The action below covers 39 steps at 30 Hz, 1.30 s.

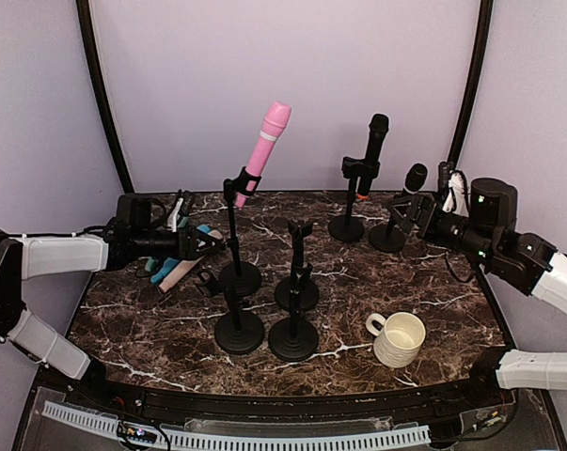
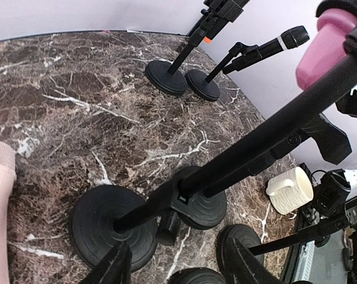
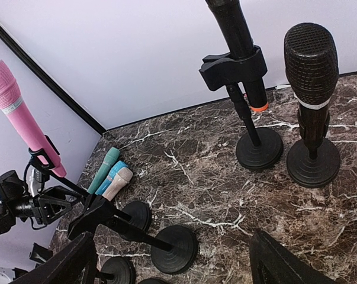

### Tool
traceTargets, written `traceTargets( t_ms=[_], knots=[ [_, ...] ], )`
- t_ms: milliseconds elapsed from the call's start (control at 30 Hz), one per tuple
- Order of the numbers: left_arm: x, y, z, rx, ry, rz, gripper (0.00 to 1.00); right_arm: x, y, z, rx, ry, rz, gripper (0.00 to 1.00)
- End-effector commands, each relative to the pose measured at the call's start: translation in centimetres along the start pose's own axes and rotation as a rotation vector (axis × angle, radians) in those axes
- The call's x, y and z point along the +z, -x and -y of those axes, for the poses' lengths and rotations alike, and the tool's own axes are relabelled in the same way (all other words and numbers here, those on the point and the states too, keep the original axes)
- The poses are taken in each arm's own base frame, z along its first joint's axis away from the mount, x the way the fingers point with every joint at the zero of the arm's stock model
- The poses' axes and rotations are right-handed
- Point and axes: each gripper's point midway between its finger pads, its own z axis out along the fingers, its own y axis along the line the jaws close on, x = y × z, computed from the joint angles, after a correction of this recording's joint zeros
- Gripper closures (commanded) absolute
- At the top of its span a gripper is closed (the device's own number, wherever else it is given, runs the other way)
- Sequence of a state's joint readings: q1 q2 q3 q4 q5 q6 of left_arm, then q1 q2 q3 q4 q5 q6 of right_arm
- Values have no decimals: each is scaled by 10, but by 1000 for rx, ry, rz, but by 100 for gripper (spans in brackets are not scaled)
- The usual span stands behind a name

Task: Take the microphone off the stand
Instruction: Unscrew the knob on the microphone stand.

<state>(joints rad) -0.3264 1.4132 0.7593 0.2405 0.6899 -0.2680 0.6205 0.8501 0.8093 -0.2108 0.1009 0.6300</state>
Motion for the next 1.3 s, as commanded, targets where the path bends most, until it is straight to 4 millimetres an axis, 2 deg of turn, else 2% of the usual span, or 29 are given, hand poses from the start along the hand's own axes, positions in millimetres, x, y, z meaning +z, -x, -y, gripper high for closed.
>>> traceTargets(
  t_ms=[0,333,633,1033,1267],
  knots=[
    [7,-3,6,-99,-20,16,44,-7,14,-8,16,38,53,10],
    [18,-6,-9,-207,16,33,49,-11,13,-6,21,34,58,10],
    [21,-1,-12,-227,18,64,66,-10,13,-7,20,39,53,10],
    [25,-1,-12,-279,-11,73,80,-11,11,-6,19,34,49,10],
    [26,-18,-19,-380,9,43,87,-11,10,-3,19,25,45,10]
  ],
)
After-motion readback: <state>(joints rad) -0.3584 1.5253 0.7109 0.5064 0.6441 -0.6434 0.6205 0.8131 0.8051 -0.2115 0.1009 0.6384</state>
